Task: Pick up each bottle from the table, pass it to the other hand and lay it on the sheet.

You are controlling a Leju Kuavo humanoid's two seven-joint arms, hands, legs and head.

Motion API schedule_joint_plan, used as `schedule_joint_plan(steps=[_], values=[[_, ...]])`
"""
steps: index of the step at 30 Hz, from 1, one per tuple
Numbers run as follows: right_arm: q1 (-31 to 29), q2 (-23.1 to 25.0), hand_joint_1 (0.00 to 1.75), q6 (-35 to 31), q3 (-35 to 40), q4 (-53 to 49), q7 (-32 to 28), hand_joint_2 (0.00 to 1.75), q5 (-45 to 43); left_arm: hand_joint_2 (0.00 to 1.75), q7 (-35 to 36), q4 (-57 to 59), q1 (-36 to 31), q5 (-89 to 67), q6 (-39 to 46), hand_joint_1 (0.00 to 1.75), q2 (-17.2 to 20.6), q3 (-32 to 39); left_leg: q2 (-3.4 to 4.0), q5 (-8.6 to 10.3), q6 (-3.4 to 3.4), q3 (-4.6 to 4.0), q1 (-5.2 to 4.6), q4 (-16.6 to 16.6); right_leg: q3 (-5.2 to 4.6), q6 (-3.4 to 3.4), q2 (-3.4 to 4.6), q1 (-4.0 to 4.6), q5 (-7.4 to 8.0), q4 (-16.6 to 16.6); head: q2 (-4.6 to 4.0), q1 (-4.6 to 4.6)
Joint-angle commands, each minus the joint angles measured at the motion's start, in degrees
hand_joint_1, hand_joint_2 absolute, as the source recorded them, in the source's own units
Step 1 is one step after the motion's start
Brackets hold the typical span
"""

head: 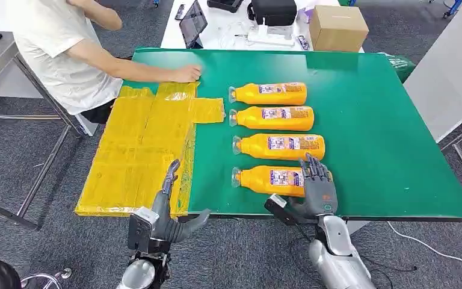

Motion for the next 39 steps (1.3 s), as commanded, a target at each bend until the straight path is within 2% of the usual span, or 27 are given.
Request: schedule_joint_plan(steps=[1,7,12,13,14,15,21,22,25,27,29,30,31,32,33,34,36,39], values=[[-6.35,-2.52,0.00,1.18,5.05,11.58,5.90,1.75,3.29,1.75,0.65,3.94,-2.36,-0.15,-0.28,0.00,0.10,-0.95,0.09,-0.06,0.06,0.20,0.01,-0.03,0.20,-0.13,0.02,0.05,-0.02,-0.07,0.00,0.00],[-7.09,-2.42,0.00,1.03,4.65,13.58,5.75,1.75,2.78,1.75,0.65,3.83,-2.24,-0.33,0.01,0.00,0.10,-1.20,0.02,-0.06,0.10,0.31,0.03,-0.06,0.33,-0.21,-0.09,0.09,-0.03,-0.13,0.00,0.00],[-7.37,-1.88,0.03,5.51,5.01,14.28,5.93,1.75,1.71,1.75,0.90,3.20,-1.79,-0.57,-0.02,0.00,0.31,-1.48,0.00,-0.03,0.05,0.24,0.01,-0.06,0.25,-0.12,-0.06,0.04,-0.03,-0.08,0.00,0.00],[-7.29,-1.90,0.68,5.64,5.00,14.29,5.90,1.75,1.63,1.75,0.91,3.18,-1.75,-0.56,-0.02,0.00,0.33,-1.47,0.02,-0.07,0.08,0.36,0.02,-0.09,0.38,-0.21,-0.08,0.08,-0.06,-0.13,0.00,0.00],[-7.15,-1.85,1.47,6.96,4.95,14.36,5.88,1.75,0.93,1.75,0.98,3.01,-1.63,-0.52,-0.09,0.00,0.36,-1.43,0.01,-0.05,0.06,0.29,0.03,-0.07,0.31,-0.15,-0.06,0.07,-0.03,-0.10,0.00,0.00],[-6.88,-1.98,1.59,7.63,5.06,14.49,5.95,1.75,0.77,1.75,1.01,2.95,-1.51,-0.49,-0.12,0.00,0.37,-1.40,0.03,-0.07,0.07,0.38,0.04,-0.09,0.39,-0.20,-0.07,0.09,-0.05,-0.14,0.00,0.00],[-6.27,-1.93,1.64,9.08,5.01,14.74,5.85,1.75,-0.16,1.75,1.25,2.65,-1.14,-0.46,-0.18,0.00,0.41,-1.35,-0.06,-0.05,0.09,0.43,0.04,-0.11,0.48,-0.20,-0.17,0.09,-0.06,-0.17,0.00,0.00],[-5.91,-1.90,1.61,9.04,5.02,14.70,5.74,1.75,-0.32,1.75,1.35,2.69,-1.02,-0.46,-0.16,0.00,0.44,-1.33,-0.07,-0.06,0.11,0.47,0.06,-0.11,0.52,-0.23,-0.19,0.12,-0.06,-0.20,0.00,0.02],[-4.95,-1.73,1.69,8.81,4.84,14.25,4.79,1.75,-1.52,1.75,1.44,2.59,-0.82,-0.46,-0.25,0.00,0.48,-1.33,-0.09,-0.06,0.09,0.50,0.06,-0.14,0.56,-0.22,-0.19,0.12,-0.07,-0.22,0.00,0.02],[-4.02,-1.23,1.69,9.90,3.62,13.16,-1.44,1.75,-7.36,1.75,1.46,2.69,-0.98,-0.40,-0.52,0.00,0.77,-1.51,-0.10,-0.06,0.07,0.52,0.05,-0.15,0.56,-0.20,-0.19,0.10,-0.08,-0.20,0.00,0.00],[-2.26,-1.11,1.73,8.45,3.75,10.86,-5.47,1.75,-10.47,1.75,1.44,2.34,-0.91,-0.44,-0.50,0.00,1.14,-1.42,-0.14,-0.05,0.05,0.51,0.08,-0.13,0.57,-0.19,-0.22,0.12,-0.08,-0.19,0.00,0.00],[-1.62,-0.66,1.69,8.52,3.06,9.86,-7.26,1.75,-12.83,1.75,1.35,2.05,-0.83,-0.49,-0.50,0.00,1.28,-1.39,-0.15,-0.06,0.06,0.55,0.07,-0.14,0.60,-0.20,-0.23,0.11,-0.09,-0.20,0.00,0.00],[-1.55,-0.67,1.75,8.59,3.08,9.86,-7.35,1.75,-12.96,1.75,1.35,2.03,-0.82,-0.48,-0.51,0.00,1.30,-1.38,-0.14,-0.11,0.11,0.76,0.09,-0.25,0.83,-0.35,-0.29,0.18,-0.14,-0.32,0.00,0.00],[0.43,0.57,1.73,10.77,1.37,6.05,-14.57,1.75,-21.37,1.75,1.14,1.52,-0.32,0.05,-0.21,0.00,1.03,-0.77,-0.11,-0.12,0.12,0.78,0.09,-0.26,0.85,-0.37,-0.28,0.18,-0.13,-0.34,0.00,0.02],[0.89,0.67,1.73,11.02,1.87,5.39,-14.65,1.75,-21.78,1.75,1.08,1.54,-0.22,0.14,-0.24,0.00,1.06,-0.79,0.03,-0.08,0.02,0.50,0.07,-0.06,0.48,-0.14,-0.04,0.10,-0.04,-0.12,0.00,0.02],[0.89,0.67,1.71,11.02,1.87,5.39,-14.65,1.75,-21.78,1.75,1.08,1.54,-0.22,0.14,-0.24,0.00,1.06,-0.79,-0.01,-0.11,0.01,0.63,0.10,-0.12,0.63,-0.21,-0.10,0.15,-0.08,-0.19,0.00,0.00],[2.68,2.04,1.75,13.91,1.22,1.46,-18.75,1.75,-28.44,1.75,1.74,1.93,0.15,2.76,-1.66,0.00,0.59,-0.20,0.01,-0.14,0.00,0.67,0.07,-0.11,0.60,-0.18,-0.08,0.11,-0.06,-0.14,0.00,0.02],[3.17,2.05,1.75,14.31,1.83,0.05,-18.14,1.75,-28.83,1.75,1.64,2.35,0.05,3.02,-1.85,0.00,0.64,-0.30,0.10,-0.16,0.01,0.71,0.11,-0.11,0.59,-0.25,-0.03,0.18,-0.06,-0.14,0.00,0.00]])
